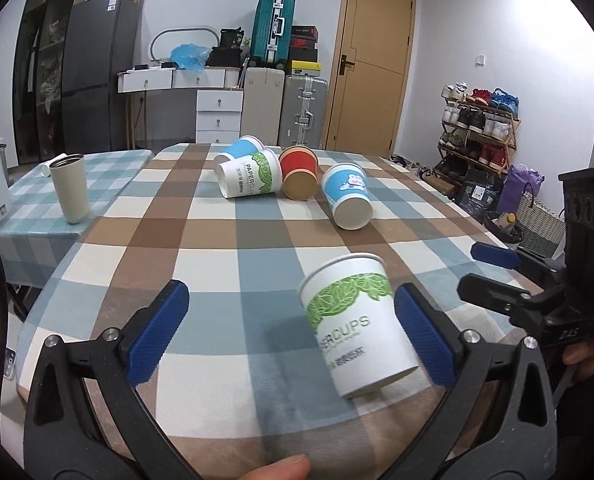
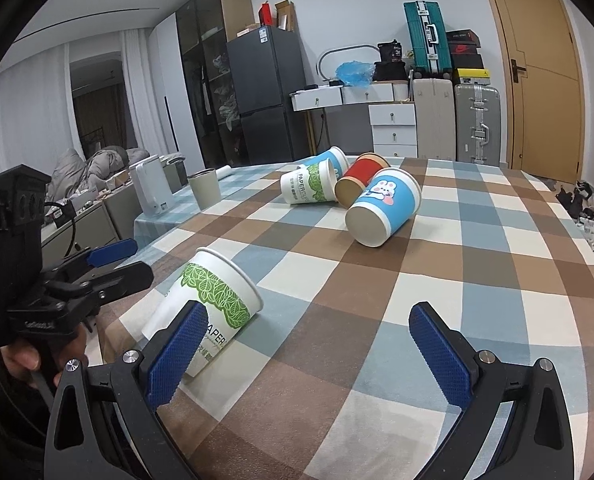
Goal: Flip cup upright
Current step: 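Lift the white leaf-print cup with the left tool and carry it toward the right tool, then grasp the white leaf-print cup with the right tool while the left tool releases it, then rotate the cup upright with the right tool and lower it onto the table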
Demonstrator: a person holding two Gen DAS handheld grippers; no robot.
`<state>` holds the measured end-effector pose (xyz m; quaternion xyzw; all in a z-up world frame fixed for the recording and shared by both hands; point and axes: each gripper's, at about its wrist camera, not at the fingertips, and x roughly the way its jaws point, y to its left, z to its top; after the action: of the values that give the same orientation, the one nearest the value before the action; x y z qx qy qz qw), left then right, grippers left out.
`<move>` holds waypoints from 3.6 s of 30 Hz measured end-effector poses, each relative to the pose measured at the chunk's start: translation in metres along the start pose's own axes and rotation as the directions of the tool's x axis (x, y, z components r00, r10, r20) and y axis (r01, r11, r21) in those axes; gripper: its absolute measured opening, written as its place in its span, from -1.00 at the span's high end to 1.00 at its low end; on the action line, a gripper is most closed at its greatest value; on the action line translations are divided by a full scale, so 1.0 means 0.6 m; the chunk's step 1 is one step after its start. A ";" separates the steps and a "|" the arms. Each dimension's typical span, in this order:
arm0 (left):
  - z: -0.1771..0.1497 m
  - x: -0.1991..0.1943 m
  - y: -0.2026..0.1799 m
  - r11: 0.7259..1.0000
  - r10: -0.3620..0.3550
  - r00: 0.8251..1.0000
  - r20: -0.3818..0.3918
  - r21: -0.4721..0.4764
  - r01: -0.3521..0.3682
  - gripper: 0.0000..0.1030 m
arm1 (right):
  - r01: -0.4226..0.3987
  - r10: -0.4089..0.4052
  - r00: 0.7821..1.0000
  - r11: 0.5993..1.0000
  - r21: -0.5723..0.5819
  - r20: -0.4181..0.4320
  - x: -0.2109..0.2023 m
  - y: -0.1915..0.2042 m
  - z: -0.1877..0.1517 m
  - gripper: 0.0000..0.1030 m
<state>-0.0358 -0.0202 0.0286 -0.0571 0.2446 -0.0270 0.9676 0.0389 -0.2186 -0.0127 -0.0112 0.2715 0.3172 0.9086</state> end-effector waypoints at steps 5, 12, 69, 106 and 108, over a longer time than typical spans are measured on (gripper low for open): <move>-0.008 0.013 0.023 1.000 -0.011 1.000 0.012 -0.010 0.011 -0.99 | -0.012 0.012 1.000 1.000 -0.016 -0.011 0.003 0.009 0.000 -1.00; -0.018 0.028 0.031 1.000 0.015 1.000 0.010 0.010 -0.015 -0.99 | -0.017 0.016 0.999 1.000 -0.025 -0.028 0.008 0.017 0.001 -1.00; -0.039 0.028 0.065 0.998 0.068 0.998 -0.005 0.014 -0.068 -0.99 | -0.185 0.279 0.914 0.934 0.307 -0.297 0.125 0.034 0.078 -0.33; -0.046 0.045 0.049 0.998 0.065 0.998 -0.025 0.028 -0.064 -0.99 | 0.064 -0.075 0.988 0.995 -0.078 -0.137 0.117 0.059 0.058 -0.25; -0.046 0.046 0.047 0.998 0.063 0.998 -0.028 0.029 -0.062 -0.99 | 0.064 -0.077 0.988 0.993 -0.097 -0.132 0.112 0.064 0.051 -0.25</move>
<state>-0.0240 0.0026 -0.0120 -0.0352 0.2596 -0.0012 0.9651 0.0755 -0.1438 -0.0147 -0.0845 0.3169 0.2955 0.8973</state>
